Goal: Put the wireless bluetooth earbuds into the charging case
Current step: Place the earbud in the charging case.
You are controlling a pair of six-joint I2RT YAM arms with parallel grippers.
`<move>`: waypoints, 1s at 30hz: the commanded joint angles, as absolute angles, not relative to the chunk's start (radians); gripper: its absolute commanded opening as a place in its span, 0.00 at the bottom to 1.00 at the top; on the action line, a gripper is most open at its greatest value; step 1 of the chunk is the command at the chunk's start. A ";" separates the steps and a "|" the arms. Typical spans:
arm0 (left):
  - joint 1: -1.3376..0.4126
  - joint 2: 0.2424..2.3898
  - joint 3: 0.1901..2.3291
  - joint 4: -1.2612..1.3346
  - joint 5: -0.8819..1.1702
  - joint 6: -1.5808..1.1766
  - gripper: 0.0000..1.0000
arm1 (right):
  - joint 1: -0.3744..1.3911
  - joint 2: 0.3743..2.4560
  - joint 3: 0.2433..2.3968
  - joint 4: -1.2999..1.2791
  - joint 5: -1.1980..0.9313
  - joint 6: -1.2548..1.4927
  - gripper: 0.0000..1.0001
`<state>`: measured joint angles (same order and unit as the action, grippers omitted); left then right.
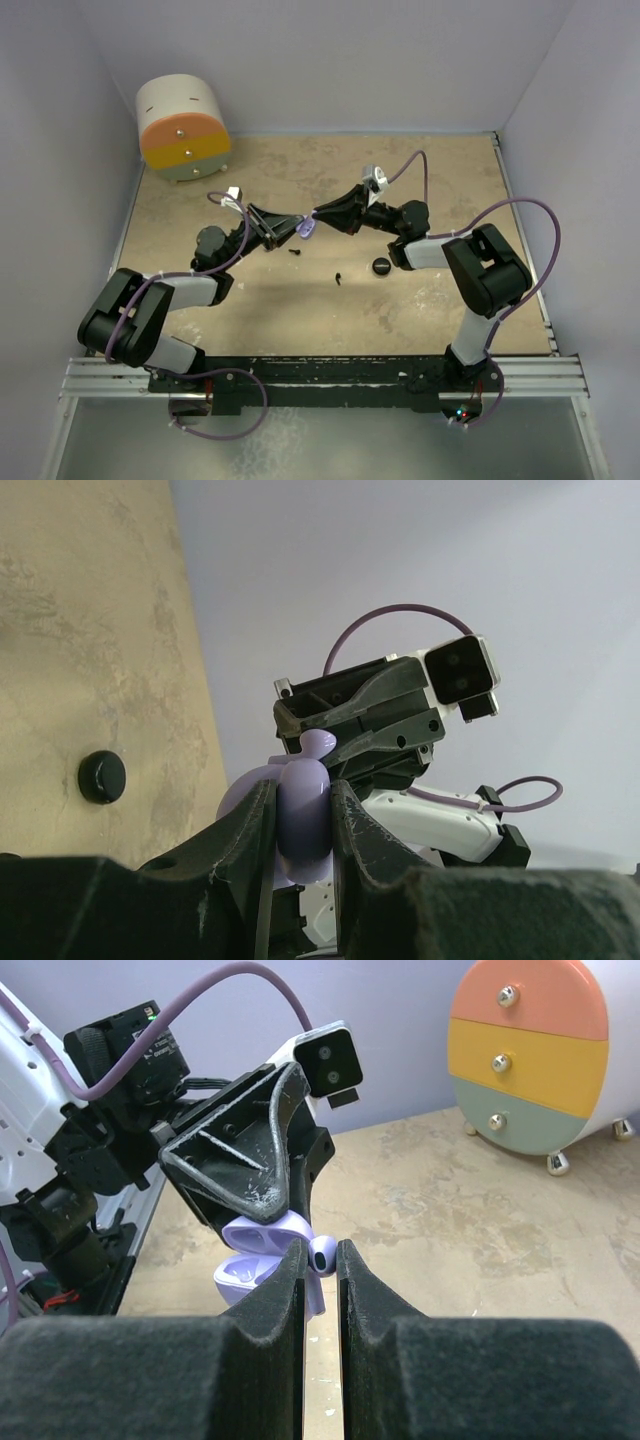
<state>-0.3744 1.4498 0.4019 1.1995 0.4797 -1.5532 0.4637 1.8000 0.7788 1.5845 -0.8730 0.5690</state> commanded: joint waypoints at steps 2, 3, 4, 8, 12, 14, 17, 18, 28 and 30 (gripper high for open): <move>-0.375 1.454 0.421 1.276 0.482 -1.560 0.00 | 0.460 1.793 0.792 2.385 -0.856 0.558 0.00; -0.374 1.453 0.422 1.273 0.482 -1.559 0.00 | 0.460 1.793 0.795 2.385 -0.856 0.561 0.00; -0.375 1.454 0.420 1.272 0.481 -1.558 0.00 | 0.460 1.791 0.796 2.385 -0.857 0.562 0.00; -0.375 1.469 0.417 1.273 0.478 -1.556 0.00 | 0.460 1.782 0.799 2.385 -0.856 0.562 0.00; -0.376 1.484 0.416 1.287 0.479 -1.560 0.00 | 0.460 1.775 0.799 2.385 -0.856 0.562 0.00; -0.374 1.489 0.416 1.288 0.478 -1.560 0.00 | 0.460 1.776 0.802 2.385 -0.857 0.564 0.00; -0.375 1.497 0.417 1.296 0.477 -1.563 0.00 | 0.461 1.779 0.802 2.385 -0.859 0.566 0.00; -0.375 1.498 0.419 1.299 0.476 -1.566 0.00 | 0.462 1.780 0.803 2.386 -0.860 0.567 0.00; -0.381 1.537 0.434 1.344 0.474 -1.594 0.00 | 0.468 1.787 0.810 2.387 -0.871 0.571 0.00; -0.385 1.544 0.438 1.355 0.473 -1.600 0.00 | 0.469 1.789 0.810 2.387 -0.871 0.571 0.00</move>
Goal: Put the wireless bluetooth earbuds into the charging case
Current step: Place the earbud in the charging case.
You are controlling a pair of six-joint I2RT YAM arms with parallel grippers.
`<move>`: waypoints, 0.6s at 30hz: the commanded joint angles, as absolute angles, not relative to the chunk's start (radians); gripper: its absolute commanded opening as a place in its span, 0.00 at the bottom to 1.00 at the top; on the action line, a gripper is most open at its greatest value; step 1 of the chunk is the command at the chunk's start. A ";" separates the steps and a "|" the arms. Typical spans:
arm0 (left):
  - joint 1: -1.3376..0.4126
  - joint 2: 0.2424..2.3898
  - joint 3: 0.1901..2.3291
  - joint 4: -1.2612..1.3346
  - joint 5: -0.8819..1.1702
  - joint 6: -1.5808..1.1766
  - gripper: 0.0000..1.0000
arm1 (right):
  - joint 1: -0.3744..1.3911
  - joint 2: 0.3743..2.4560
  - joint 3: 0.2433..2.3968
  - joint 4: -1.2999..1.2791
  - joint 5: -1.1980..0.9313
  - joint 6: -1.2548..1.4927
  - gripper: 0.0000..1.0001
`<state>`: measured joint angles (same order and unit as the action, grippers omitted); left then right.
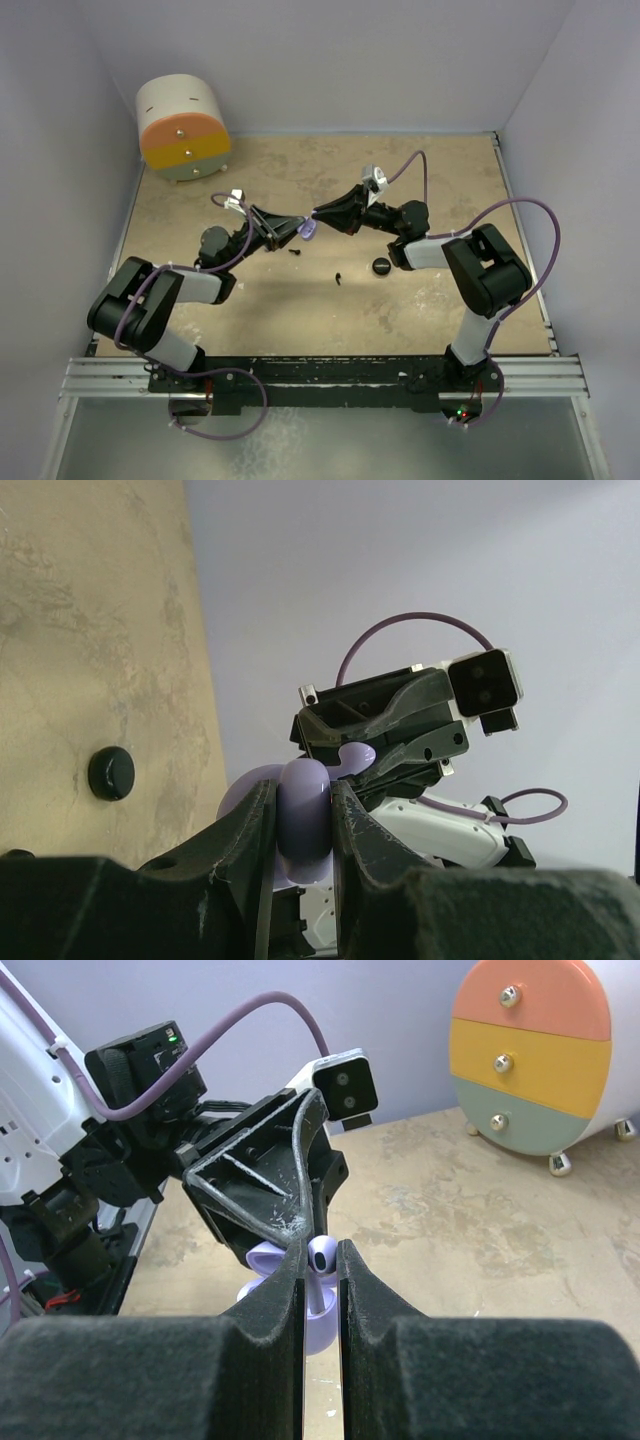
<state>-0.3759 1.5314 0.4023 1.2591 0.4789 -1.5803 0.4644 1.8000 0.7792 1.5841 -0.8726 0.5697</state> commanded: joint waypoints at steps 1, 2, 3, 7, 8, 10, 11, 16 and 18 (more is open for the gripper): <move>-0.386 1.546 0.440 1.358 0.473 -1.601 0.00 | 0.469 1.790 0.810 2.387 -0.872 0.571 0.00; -0.387 1.549 0.442 1.361 0.472 -1.602 0.00 | 0.471 1.790 0.811 2.387 -0.873 0.571 0.00; -0.387 1.550 0.443 1.365 0.472 -1.605 0.00 | 0.471 1.789 0.811 2.387 -0.874 0.571 0.00; -0.391 1.555 0.449 1.370 0.472 -1.610 0.00 | 0.474 1.793 0.811 2.387 -0.877 0.571 0.00; -0.392 1.555 0.449 1.371 0.471 -1.611 0.00 | 0.475 1.793 0.811 2.387 -0.878 0.572 0.00; -0.391 1.556 0.451 1.374 0.468 -1.614 0.00 | 0.478 1.795 0.811 2.387 -0.880 0.572 0.00; -0.392 1.558 0.453 1.376 0.468 -1.616 0.00 | 0.478 1.795 0.811 2.387 -0.882 0.572 0.00; -0.392 1.560 0.460 1.383 0.469 -1.623 0.00 | 0.483 1.795 0.810 2.387 -0.887 0.571 0.00; -0.393 1.563 0.460 1.384 0.469 -1.625 0.00 | 0.483 1.795 0.808 2.387 -0.888 0.570 0.00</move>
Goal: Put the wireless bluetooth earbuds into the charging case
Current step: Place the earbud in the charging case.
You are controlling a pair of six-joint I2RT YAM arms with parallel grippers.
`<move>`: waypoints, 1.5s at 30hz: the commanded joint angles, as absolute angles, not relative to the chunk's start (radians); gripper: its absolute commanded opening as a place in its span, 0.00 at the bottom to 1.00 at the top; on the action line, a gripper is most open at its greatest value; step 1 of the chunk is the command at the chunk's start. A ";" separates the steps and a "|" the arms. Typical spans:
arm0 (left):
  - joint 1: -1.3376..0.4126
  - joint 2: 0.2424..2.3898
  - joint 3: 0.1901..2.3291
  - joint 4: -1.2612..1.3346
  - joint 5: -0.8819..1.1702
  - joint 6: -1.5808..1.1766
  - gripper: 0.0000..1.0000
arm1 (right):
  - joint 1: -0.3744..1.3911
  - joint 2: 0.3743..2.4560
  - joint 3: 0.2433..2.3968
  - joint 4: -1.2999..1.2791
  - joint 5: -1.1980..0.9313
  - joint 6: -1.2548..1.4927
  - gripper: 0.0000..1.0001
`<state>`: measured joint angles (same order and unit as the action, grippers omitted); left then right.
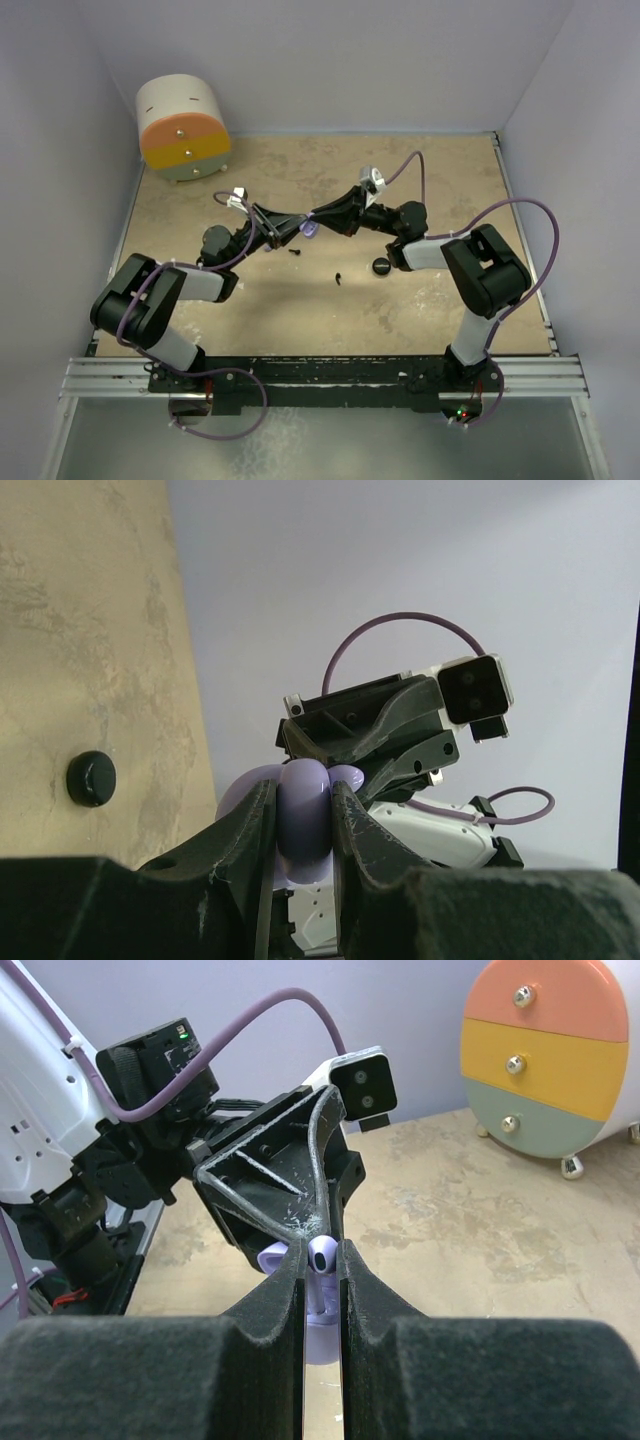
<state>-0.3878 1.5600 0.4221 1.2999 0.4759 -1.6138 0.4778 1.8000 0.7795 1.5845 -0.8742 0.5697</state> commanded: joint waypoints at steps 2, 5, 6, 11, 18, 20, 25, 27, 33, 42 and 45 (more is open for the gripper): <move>-0.391 1.567 0.462 1.391 0.468 -1.630 0.00 | 0.486 1.793 0.804 2.387 -0.888 0.568 0.00; -0.392 1.573 0.466 1.409 0.469 -1.642 0.00 | 0.486 1.791 0.799 2.387 -0.888 0.566 0.00; -0.393 1.575 0.467 1.414 0.469 -1.646 0.00 | 0.486 1.789 0.796 2.387 -0.890 0.565 0.00; -0.391 1.591 0.468 1.456 0.469 -1.670 0.00 | 0.486 1.786 0.785 2.386 -0.890 0.561 0.00; -0.393 1.610 0.466 1.513 0.468 -1.718 0.00 | 0.486 1.784 0.773 2.385 -0.891 0.553 0.00; -0.391 1.616 0.465 1.525 0.465 -1.725 0.00 | 0.486 1.781 0.771 2.385 -0.891 0.552 0.00; -0.391 1.628 0.465 1.554 0.459 -1.741 0.00 | 0.486 1.776 0.761 2.385 -0.891 0.547 0.00; -0.391 1.631 0.464 1.567 0.454 -1.749 0.00 | 0.486 1.773 0.755 2.385 -0.890 0.545 0.00; -0.388 1.628 0.456 1.591 0.438 -1.764 0.00 | 0.486 1.760 0.731 2.385 -0.887 0.535 0.00; -0.385 1.620 0.459 1.612 0.439 -1.787 0.00 | 0.486 1.749 0.708 2.384 -0.882 0.525 0.00; -0.384 1.615 0.458 1.612 0.437 -1.791 0.00 | 0.486 1.746 0.701 2.384 -0.877 0.522 0.00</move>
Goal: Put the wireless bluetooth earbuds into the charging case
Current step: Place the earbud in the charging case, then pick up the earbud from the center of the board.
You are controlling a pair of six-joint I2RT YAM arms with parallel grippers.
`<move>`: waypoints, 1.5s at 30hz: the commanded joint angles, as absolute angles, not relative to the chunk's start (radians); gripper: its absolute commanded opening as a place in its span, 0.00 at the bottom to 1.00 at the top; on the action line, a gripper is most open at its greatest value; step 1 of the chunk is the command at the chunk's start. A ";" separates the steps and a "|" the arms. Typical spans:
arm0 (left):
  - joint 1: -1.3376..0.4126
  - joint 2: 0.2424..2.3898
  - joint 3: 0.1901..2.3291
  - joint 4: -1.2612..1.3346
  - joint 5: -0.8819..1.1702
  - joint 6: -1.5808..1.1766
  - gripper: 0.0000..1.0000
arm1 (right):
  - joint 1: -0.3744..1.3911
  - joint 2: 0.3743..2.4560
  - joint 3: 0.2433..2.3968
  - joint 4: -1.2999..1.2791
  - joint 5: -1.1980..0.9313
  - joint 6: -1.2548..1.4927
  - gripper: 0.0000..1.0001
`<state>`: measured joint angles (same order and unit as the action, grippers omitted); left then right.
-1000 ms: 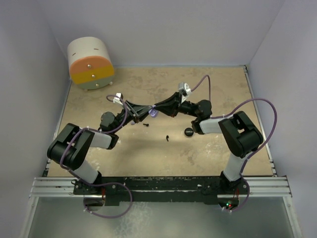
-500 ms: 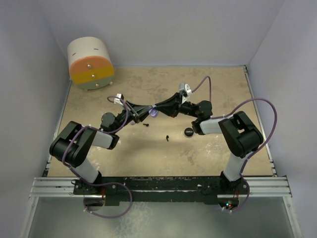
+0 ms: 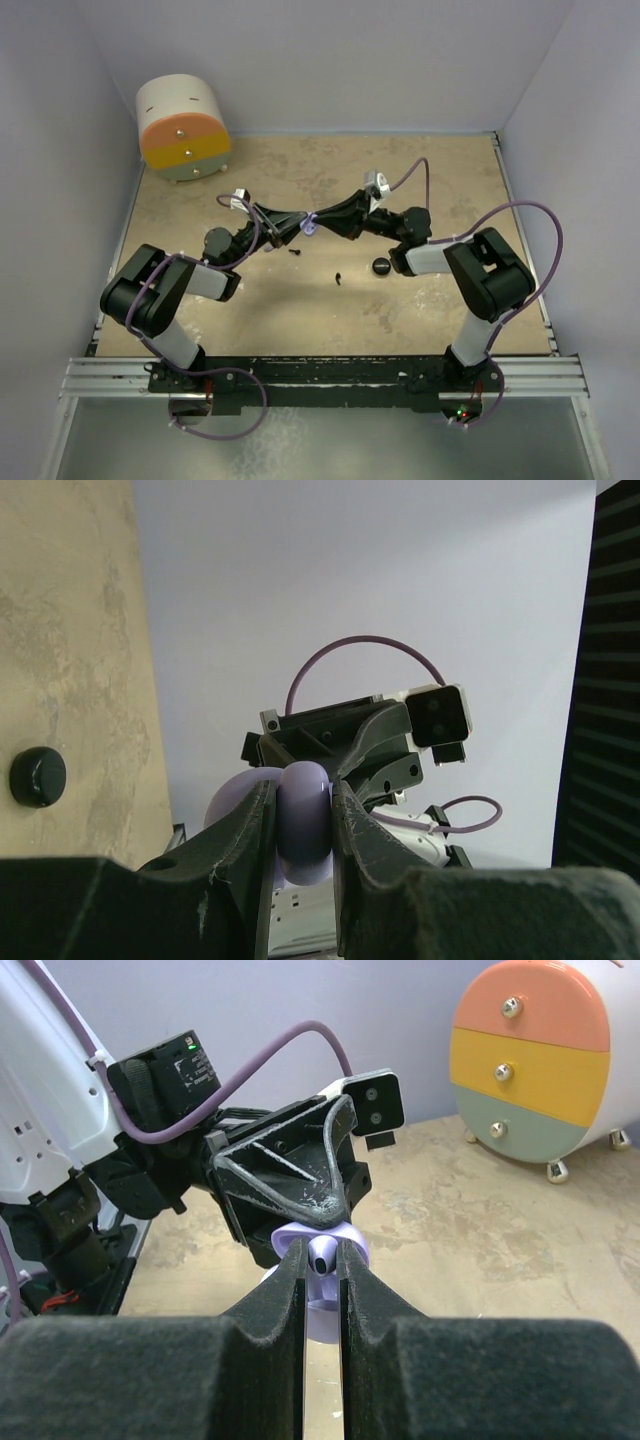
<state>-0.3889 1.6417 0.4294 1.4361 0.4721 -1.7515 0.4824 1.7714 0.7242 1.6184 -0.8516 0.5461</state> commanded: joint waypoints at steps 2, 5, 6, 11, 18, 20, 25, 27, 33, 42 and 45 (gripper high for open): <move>-0.384 1.612 0.456 1.613 0.435 -1.792 0.00 | 0.486 1.744 0.701 2.384 -0.877 0.522 0.00; -0.382 1.608 0.453 1.612 0.434 -1.794 0.00 | 0.486 1.744 0.701 2.384 -0.876 0.524 0.00; -0.380 1.606 0.453 1.613 0.435 -1.796 0.00 | 0.486 1.744 0.700 2.384 -0.877 0.523 0.00; -0.378 1.602 0.455 1.609 0.438 -1.796 0.00 | 0.485 1.746 0.701 2.384 -0.871 0.529 0.00; -0.378 1.595 0.456 1.599 0.446 -1.793 0.00 | 0.485 1.755 0.722 2.373 -0.868 0.546 0.26; -0.377 1.593 0.455 1.596 0.446 -1.793 0.00 | 0.485 1.757 0.726 2.372 -0.870 0.550 0.31; -0.377 1.583 0.451 1.586 0.449 -1.790 0.00 | 0.484 1.762 0.733 2.370 -0.871 0.552 0.42; -0.378 1.581 0.451 1.583 0.449 -1.789 0.00 | 0.483 1.763 0.735 2.370 -0.869 0.554 0.47; -0.377 1.575 0.444 1.568 0.442 -1.779 0.00 | 0.471 1.732 0.716 2.366 -0.836 0.551 0.47; -0.311 1.576 0.405 1.525 0.396 -1.744 0.00 | 0.442 1.543 0.502 2.245 -0.676 0.462 0.60; -0.271 1.574 0.391 1.520 0.386 -1.737 0.00 | 0.442 1.473 0.453 2.048 -0.585 0.426 0.54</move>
